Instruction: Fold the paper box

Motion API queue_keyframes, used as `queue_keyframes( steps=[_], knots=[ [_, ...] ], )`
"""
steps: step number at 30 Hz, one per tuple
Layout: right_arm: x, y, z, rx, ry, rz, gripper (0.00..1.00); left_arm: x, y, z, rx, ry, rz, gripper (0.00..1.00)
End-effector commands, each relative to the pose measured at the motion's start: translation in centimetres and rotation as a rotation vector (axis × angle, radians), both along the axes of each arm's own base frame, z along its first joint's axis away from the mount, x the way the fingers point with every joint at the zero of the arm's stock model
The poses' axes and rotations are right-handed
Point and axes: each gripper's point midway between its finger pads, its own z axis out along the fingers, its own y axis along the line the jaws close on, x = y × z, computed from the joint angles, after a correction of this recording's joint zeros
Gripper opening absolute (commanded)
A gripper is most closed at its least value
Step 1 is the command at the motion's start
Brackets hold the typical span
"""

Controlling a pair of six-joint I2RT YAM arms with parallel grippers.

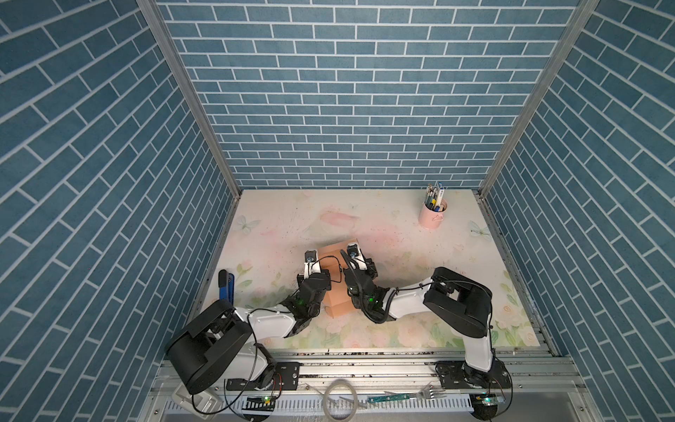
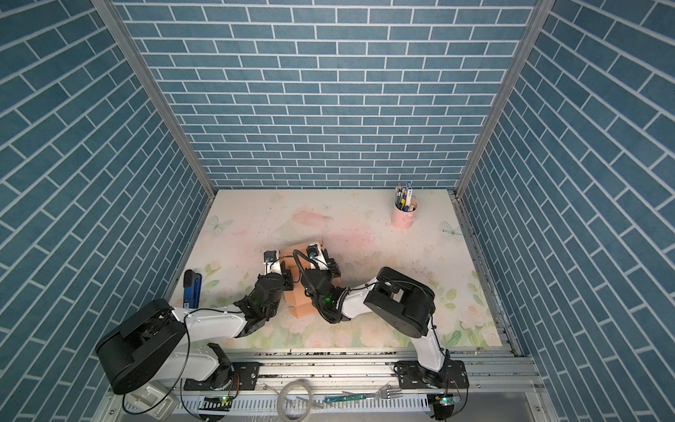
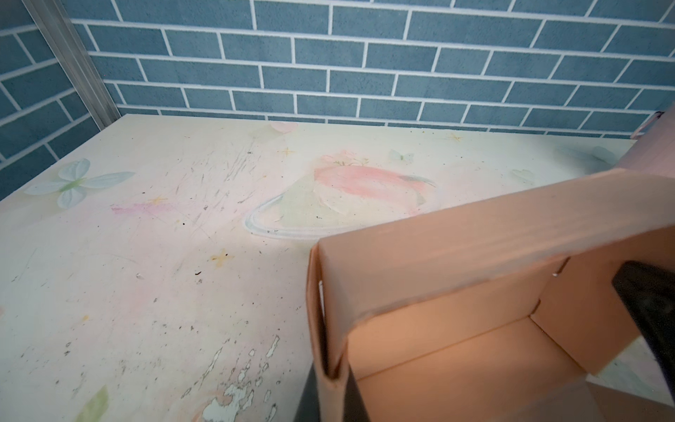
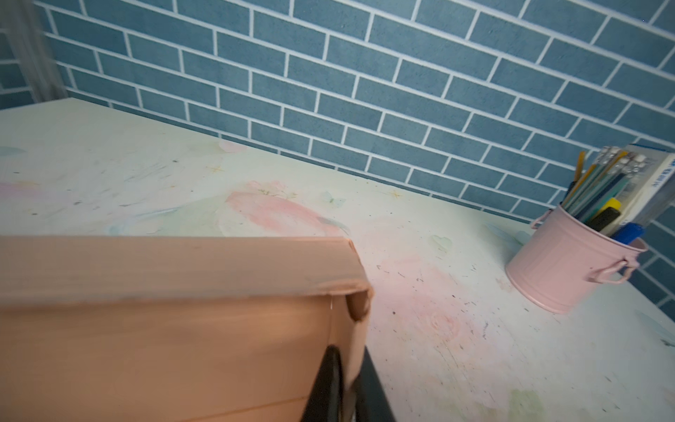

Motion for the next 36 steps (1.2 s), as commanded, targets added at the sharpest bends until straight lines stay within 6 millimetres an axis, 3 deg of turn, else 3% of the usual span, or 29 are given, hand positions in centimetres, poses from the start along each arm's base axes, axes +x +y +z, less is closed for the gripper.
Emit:
queue_keyframes(
  steps=[1, 7, 13, 18, 26, 36],
  knots=[
    [-0.8, 1.0, 2.3, 0.112, 0.003, 0.145, 0.25, 0.0, -0.6, -0.2, 0.014, 0.014, -0.022, 0.06],
    [-2.6, 1.0, 3.0, 0.148, 0.029, 0.281, 0.45, 0.0, -0.7, -0.4, 0.02, 0.021, -0.023, 0.06],
    [-3.9, -0.4, 2.8, 0.179, 0.048, 0.337, 0.52, 0.0, -0.7, -0.6, 0.023, 0.026, -0.024, 0.06],
    [-4.6, -1.4, 1.9, 0.216, 0.096, 0.381, 0.54, 0.1, -0.8, -0.6, 0.023, 0.026, -0.024, 0.06],
    [-4.1, -3.0, 0.5, 0.29, 0.159, 0.387, 0.52, 0.1, -0.8, -0.5, 0.022, 0.027, -0.024, 0.06],
    [-2.9, -2.7, -0.6, 0.314, 0.172, 0.346, 0.47, 0.0, -0.7, -0.6, 0.026, 0.031, -0.024, 0.06]
  ],
)
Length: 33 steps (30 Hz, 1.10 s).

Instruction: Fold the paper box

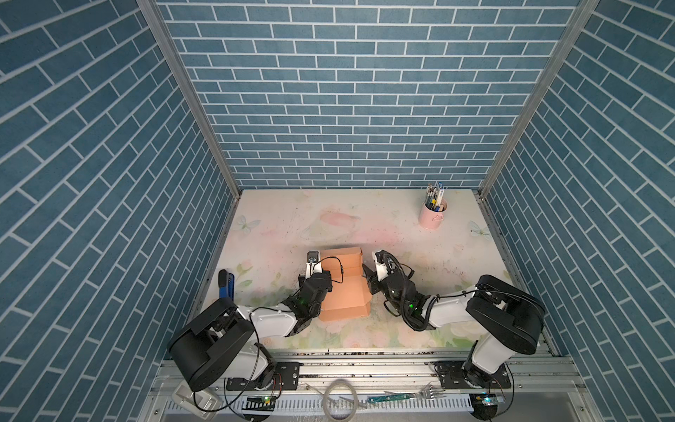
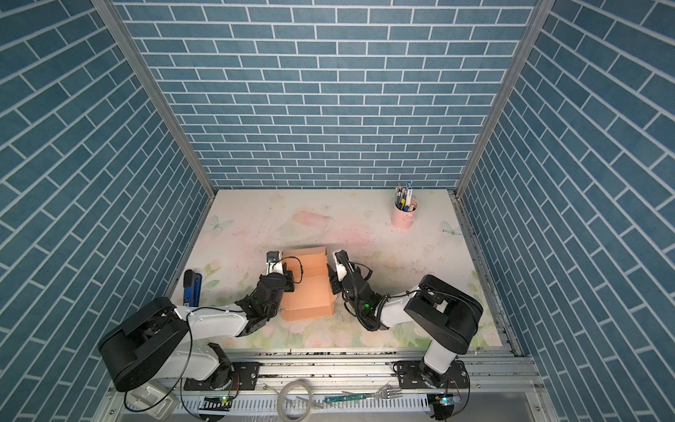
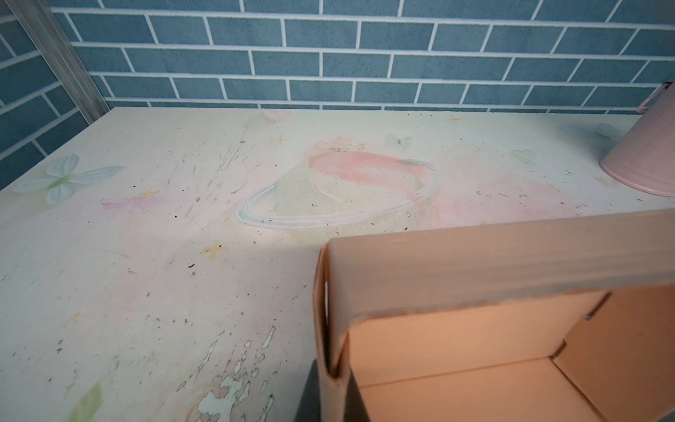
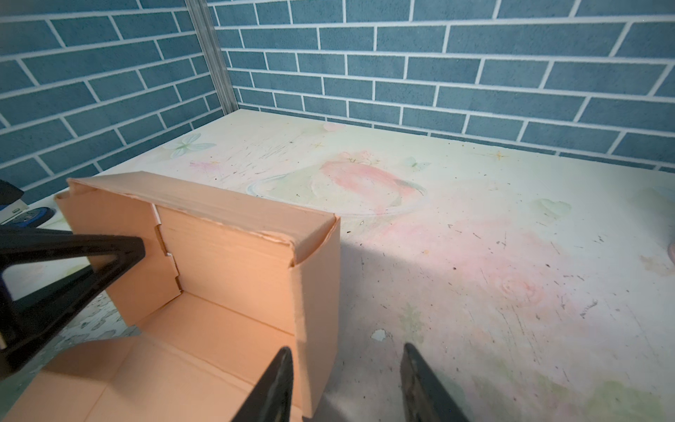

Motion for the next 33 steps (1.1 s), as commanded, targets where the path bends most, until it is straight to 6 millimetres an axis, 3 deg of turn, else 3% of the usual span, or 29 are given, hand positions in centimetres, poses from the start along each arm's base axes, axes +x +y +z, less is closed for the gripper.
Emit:
queue_keyframes(
  steps=[1, 18, 25, 33],
  knots=[
    [0.7, 0.5, 0.6, 0.068, 0.003, -0.026, 0.47, 0.1, -0.4, 0.3, 0.003, -0.001, -0.005, 0.06],
    [3.0, 2.6, -0.8, 0.067, 0.042, -0.097, 0.41, 0.3, -0.5, 0.2, 0.0, 0.0, -0.002, 0.07],
    [3.9, 3.5, -1.2, 0.059, 0.053, -0.123, 0.34, 0.6, -0.9, -0.2, 0.008, 0.009, -0.006, 0.08],
    [4.5, 3.2, -2.0, 0.05, 0.07, -0.142, 0.24, 0.6, -0.8, -0.4, 0.012, 0.014, -0.002, 0.09]
  ],
)
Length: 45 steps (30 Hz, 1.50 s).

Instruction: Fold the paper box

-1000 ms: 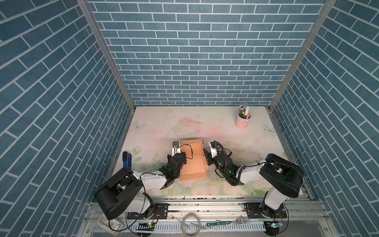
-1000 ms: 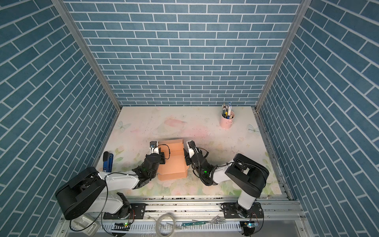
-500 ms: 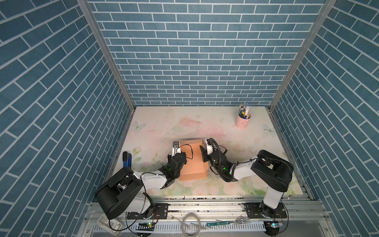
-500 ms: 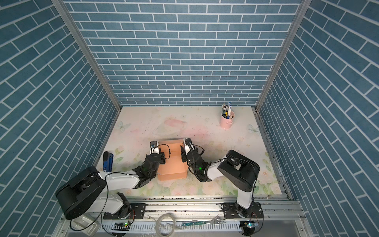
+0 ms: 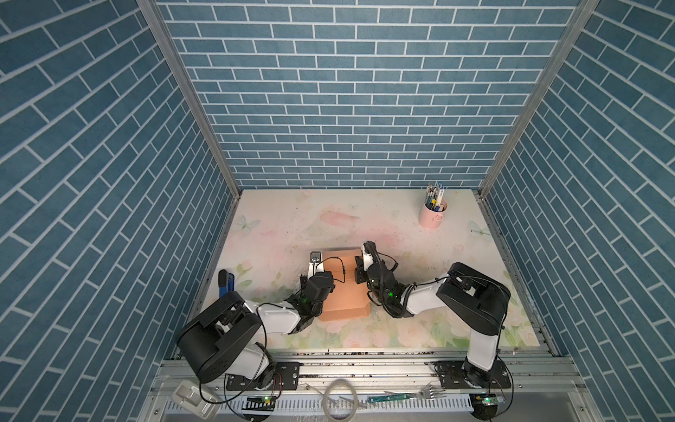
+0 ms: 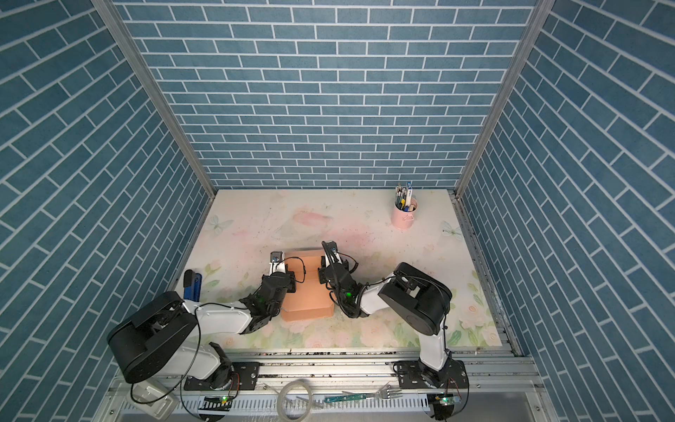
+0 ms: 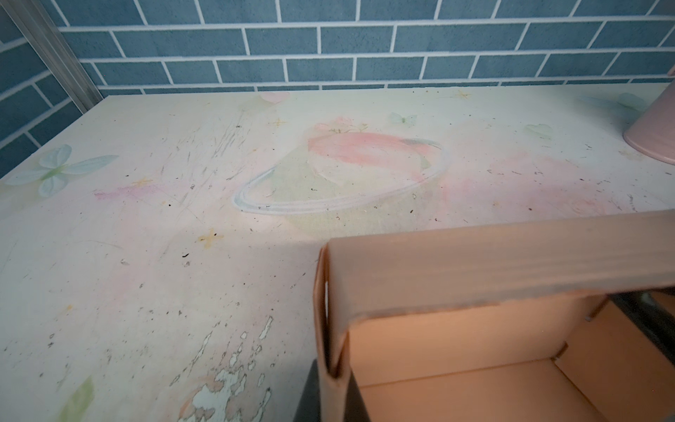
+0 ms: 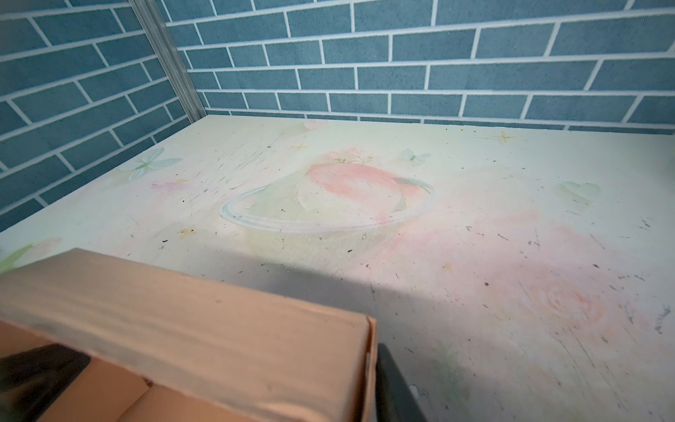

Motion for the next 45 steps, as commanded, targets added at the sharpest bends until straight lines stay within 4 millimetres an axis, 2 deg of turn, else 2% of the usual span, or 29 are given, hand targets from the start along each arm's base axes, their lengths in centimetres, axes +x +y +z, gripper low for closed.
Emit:
queue_keyframes(
  steps=[1, 8, 12, 17, 20, 25, 33, 39, 45],
  knots=[
    [0.5, -0.2, -0.5, 0.016, 0.021, -0.029, 0.23, 0.3, -0.5, 0.9, -0.018, -0.022, -0.001, 0.09],
    [0.4, -0.3, -0.5, 0.006, 0.02, -0.007, 0.07, 0.4, -0.6, 0.5, -0.014, -0.012, -0.001, 0.13],
    [0.1, -0.7, -0.3, 0.003, 0.007, -0.001, 0.04, 0.3, -0.6, 0.6, -0.015, -0.013, -0.004, 0.15],
    [-0.2, -1.2, 0.0, 0.004, 0.0, -0.002, 0.0, 0.3, -0.5, 0.8, -0.014, -0.017, -0.005, 0.22],
    [-0.2, -1.4, 0.0, 0.007, -0.003, -0.003, 0.0, 0.2, -0.5, 1.0, -0.018, -0.02, -0.007, 0.28],
    [-0.5, -1.7, 0.2, 0.008, -0.003, -0.001, 0.0, 0.0, -0.3, 1.5, -0.026, -0.03, -0.005, 0.49],
    [-1.0, -2.6, 0.3, -0.005, -0.001, -0.009, 0.0, -0.5, -0.3, 2.1, -0.041, -0.02, -0.021, 0.58],
    [-1.1, -3.1, 0.1, -0.023, 0.011, -0.019, 0.0, -2.0, -0.9, 2.4, -0.104, 0.011, -0.102, 0.63],
    [-1.3, -3.4, -0.3, -0.034, 0.028, -0.023, 0.0, -3.8, -0.9, 3.7, -0.147, 0.039, -0.16, 0.65]
  ],
)
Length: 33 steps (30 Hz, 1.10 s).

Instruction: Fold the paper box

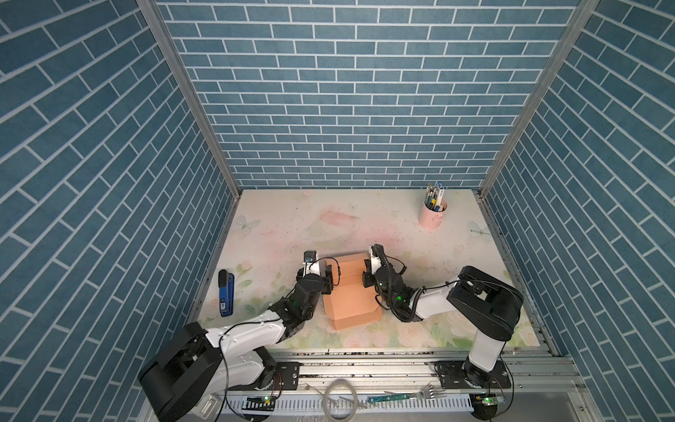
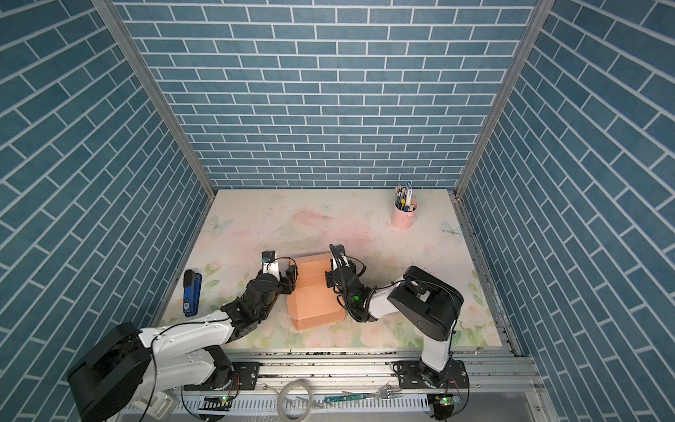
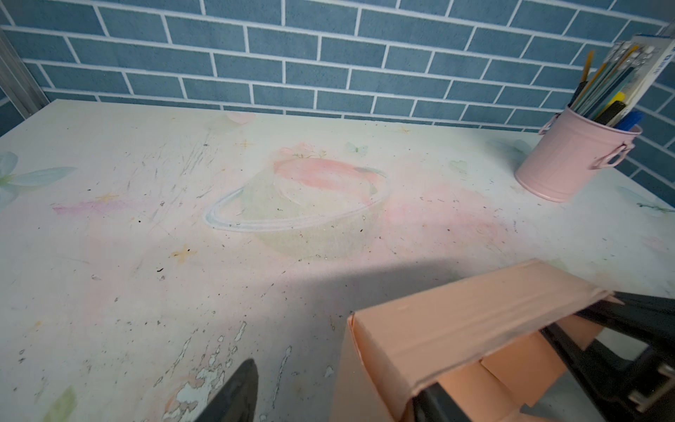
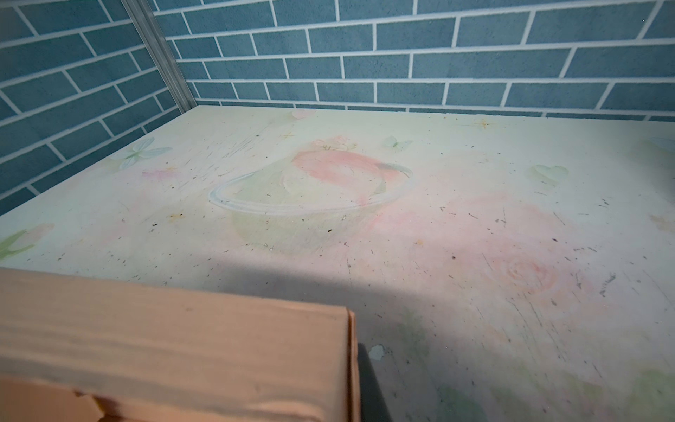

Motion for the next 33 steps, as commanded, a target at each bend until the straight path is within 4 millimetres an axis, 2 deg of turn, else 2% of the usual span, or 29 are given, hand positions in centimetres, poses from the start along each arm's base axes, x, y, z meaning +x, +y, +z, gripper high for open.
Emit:
queue_keyframes(
  steps=[1, 5, 9, 14, 22, 25, 28, 33],
  knots=[
    [-0.2, -0.7, -0.1, -0.019, 0.011, -0.014, 0.0, -1.5, 0.1, -0.6, 0.005, 0.061, -0.04, 0.65],
    [-0.3, -0.6, -0.3, -0.033, 0.024, -0.007, 0.0, -2.2, 1.1, 0.3, 0.016, 0.061, -0.023, 0.63],
    [-0.3, -0.5, -0.2, -0.033, 0.029, 0.0, 0.0, -2.7, 1.4, -0.2, 0.037, 0.102, -0.023, 0.62],
    [-0.4, -0.3, -0.1, -0.026, 0.034, 0.011, 0.0, -3.3, -0.6, -1.5, 0.012, 0.165, -0.113, 0.58],
    [-0.7, -0.2, -0.1, -0.009, 0.044, 0.027, 0.0, -3.2, -2.7, -3.0, 0.017, 0.232, -0.187, 0.45],
    [-0.8, -0.2, 0.0, -0.005, 0.043, 0.029, 0.0, -2.7, -3.2, -3.4, 0.029, 0.236, -0.19, 0.35],
    [-0.9, -0.2, 0.0, -0.002, 0.043, 0.034, 0.0, -2.1, -3.2, -3.2, 0.034, 0.209, -0.174, 0.25],
    [-0.9, -0.1, -0.2, -0.002, 0.047, 0.04, 0.0, -1.4, -3.7, -2.6, 0.045, 0.185, -0.178, 0.25]
  ],
)
